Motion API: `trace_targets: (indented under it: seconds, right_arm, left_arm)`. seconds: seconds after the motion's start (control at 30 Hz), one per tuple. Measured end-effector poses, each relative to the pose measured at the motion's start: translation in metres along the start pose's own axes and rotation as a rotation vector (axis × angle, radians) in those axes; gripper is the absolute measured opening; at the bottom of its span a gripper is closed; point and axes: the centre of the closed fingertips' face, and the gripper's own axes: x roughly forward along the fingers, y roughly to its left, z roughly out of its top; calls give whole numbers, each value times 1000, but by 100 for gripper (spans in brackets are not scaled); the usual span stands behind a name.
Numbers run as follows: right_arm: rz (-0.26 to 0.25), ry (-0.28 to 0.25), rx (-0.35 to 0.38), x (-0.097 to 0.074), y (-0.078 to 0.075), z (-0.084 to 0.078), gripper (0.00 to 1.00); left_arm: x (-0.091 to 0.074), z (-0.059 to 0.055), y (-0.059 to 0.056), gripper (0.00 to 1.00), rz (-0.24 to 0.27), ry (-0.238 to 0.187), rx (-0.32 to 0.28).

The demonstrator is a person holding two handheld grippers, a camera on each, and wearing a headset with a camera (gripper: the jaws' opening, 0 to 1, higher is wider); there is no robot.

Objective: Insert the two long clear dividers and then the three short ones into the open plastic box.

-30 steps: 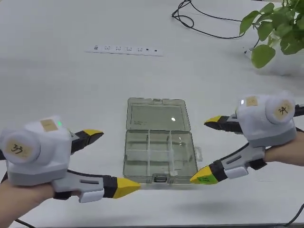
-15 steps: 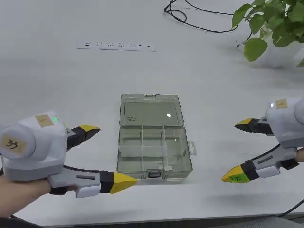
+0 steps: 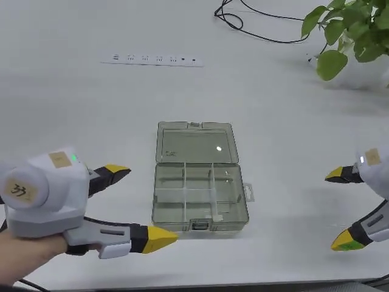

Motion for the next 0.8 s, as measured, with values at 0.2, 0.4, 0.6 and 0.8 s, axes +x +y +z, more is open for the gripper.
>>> trace_targets:
  seconds: [0.2, 0.4, 0.6, 0.8]
  right_arm:
    - [18, 79, -92, 3, -4, -9, 74]
    - [32, 114, -156, 7, -7, -11, 59]
    - [49, 171, -241, 9, -7, -17, 48]
    - [57, 211, -290, 11, -8, -23, 42]
  left_arm:
    - [-2, -4, 0, 94, 5, 4, -6]
    - [-4, -5, 2, 94, 14, 2, -14]
    - [-5, -8, 3, 93, 21, 3, -21]
    - [-6, -8, 5, 93, 27, -1, -27]
